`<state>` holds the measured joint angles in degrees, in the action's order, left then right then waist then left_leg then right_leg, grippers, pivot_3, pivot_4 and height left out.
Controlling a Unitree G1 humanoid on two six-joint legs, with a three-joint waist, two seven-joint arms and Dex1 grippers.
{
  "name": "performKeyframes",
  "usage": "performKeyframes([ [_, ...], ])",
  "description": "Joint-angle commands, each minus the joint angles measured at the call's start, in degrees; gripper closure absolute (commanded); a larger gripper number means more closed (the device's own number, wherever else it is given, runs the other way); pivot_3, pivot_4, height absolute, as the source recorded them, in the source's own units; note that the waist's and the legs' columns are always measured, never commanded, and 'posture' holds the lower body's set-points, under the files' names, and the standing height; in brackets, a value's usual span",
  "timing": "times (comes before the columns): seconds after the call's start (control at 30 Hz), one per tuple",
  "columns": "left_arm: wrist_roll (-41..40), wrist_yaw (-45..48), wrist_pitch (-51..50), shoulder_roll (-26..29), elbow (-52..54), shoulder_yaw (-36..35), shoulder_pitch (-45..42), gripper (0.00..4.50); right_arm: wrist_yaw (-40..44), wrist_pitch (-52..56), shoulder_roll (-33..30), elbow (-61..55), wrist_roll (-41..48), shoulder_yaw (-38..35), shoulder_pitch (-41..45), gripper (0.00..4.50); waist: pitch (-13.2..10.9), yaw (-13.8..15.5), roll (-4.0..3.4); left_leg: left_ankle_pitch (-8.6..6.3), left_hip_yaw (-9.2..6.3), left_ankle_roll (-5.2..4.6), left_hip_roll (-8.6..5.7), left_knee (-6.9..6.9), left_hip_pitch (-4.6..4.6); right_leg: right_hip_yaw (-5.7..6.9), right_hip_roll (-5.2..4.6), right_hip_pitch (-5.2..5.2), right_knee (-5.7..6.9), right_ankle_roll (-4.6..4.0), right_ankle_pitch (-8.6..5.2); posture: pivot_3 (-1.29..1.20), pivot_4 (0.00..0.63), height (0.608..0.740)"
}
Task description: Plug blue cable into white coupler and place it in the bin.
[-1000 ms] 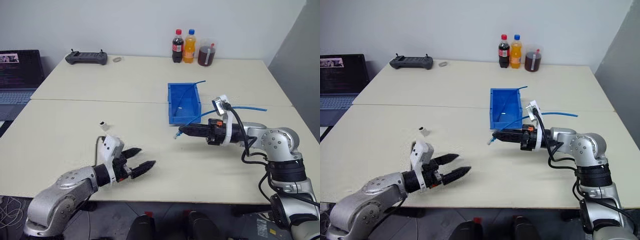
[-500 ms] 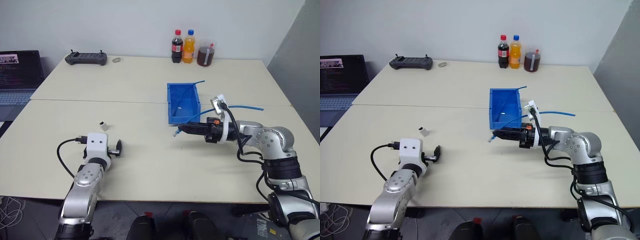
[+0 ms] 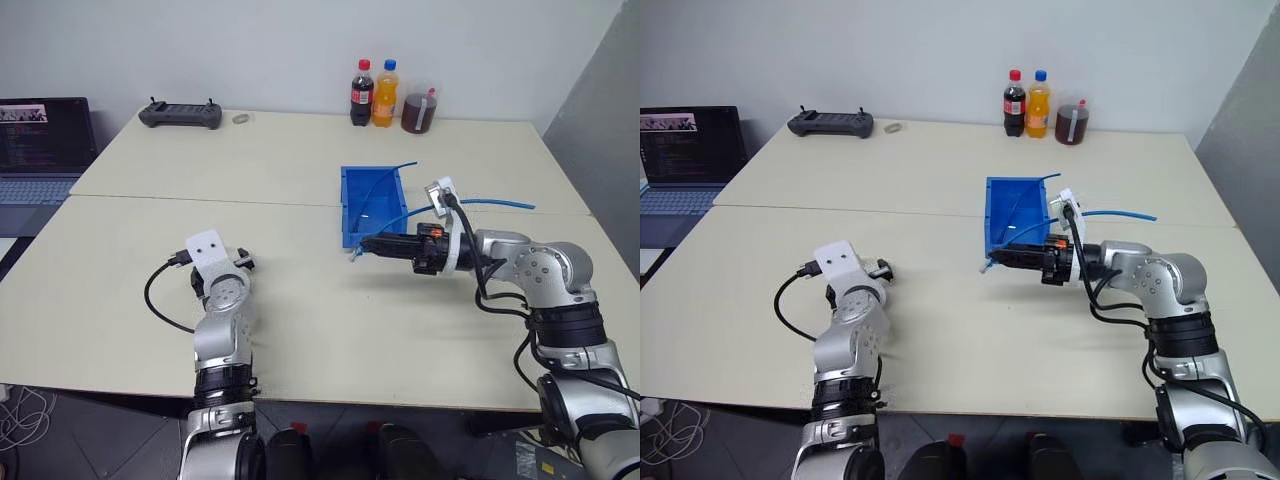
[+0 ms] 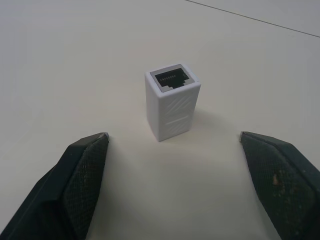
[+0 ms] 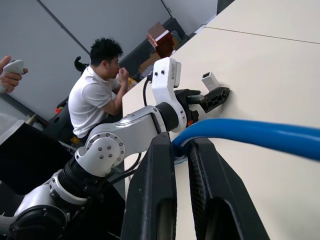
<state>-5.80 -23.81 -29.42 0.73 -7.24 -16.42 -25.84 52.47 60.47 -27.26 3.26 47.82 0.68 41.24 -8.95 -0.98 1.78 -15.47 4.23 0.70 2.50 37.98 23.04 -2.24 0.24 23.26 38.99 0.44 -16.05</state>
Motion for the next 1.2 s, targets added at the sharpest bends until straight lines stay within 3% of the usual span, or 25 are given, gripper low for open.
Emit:
performKeyframes([
  [0.03,0.6,-2.7,1.5,-0.8,-4.9,-1.2,-2.9,0.55,0.5,-1.5,-1.1,-1.4,-0.7,-1.6,0.2,4.41,0.0,0.1,0.00,0.00,0.00,0.00,0.00,0.00,0.00,0.00,0.00,0.00,0.00,0.00,0.00,0.00,0.150,0.740],
  [0.5,0.6,-5.5,6.7,1.0,-12.7,-4.1,-7.1,3.41,-0.2,-1.4,-0.8,-2.0,-0.9,-2.7,-0.3,4.41,0.0,0.0,0.00,0.01,0.02,0.01,0.00,0.00,0.00,0.00,0.00,0.00,0.00,0.01,0.01,0.00,0.150,0.740],
  [0.57,0.5,-5.9,6.6,0.4,-12.2,-4.1,-6.8,3.68,-0.2,-1.5,-0.8,-1.8,-1.0,-2.7,-0.3,4.41,0.0,0.0,0.00,0.01,0.02,0.01,0.00,0.01,-0.01,0.00,0.00,0.00,0.00,0.02,0.01,0.00,0.150,0.740],
  [0.77,0.8,-4.6,5.6,0.7,-11.0,-2.9,-6.5,3.68,-0.3,-1.6,-0.6,-1.7,-1.2,-2.8,-0.3,4.41,0.0,0.0,0.00,0.01,0.04,0.02,-0.01,0.01,-0.01,-0.02,0.00,0.00,-0.01,0.02,0.01,0.00,0.150,0.740],
  [0.9,1.1,9.2,-0.4,7.3,-3.6,4.3,-2.1,3.68,-0.4,-2.1,-1.0,-2.8,-1.9,-2.1,-0.6,4.41,0.0,-0.2,-0.01,0.01,0.04,0.03,-0.01,-0.01,-0.01,-0.01,0.00,0.02,0.00,0.01,0.01,0.00,0.150,0.740],
  [1.1,-8.2,51.8,-3.7,27.9,11.6,18.8,7.8,3.68,1.5,-5.3,-3.0,-5.1,-5.0,0.3,-1.0,4.41,0.0,-0.6,-0.06,0.20,0.06,0.38,0.01,-0.05,-0.01,0.01,0.00,0.06,-0.01,-0.03,-0.02,0.00,0.150,0.740],
  [1.2,-14.3,68.8,0.6,33.3,14.6,20.7,9.6,3.68,1.5,-7.0,-2.3,-6.3,-6.3,1.8,-0.8,4.41,-0.1,-0.6,-0.08,0.18,0.09,0.36,0.00,-0.04,-0.01,0.00,-0.04,0.06,-0.02,-0.05,-0.03,0.00,0.150,0.740],
])
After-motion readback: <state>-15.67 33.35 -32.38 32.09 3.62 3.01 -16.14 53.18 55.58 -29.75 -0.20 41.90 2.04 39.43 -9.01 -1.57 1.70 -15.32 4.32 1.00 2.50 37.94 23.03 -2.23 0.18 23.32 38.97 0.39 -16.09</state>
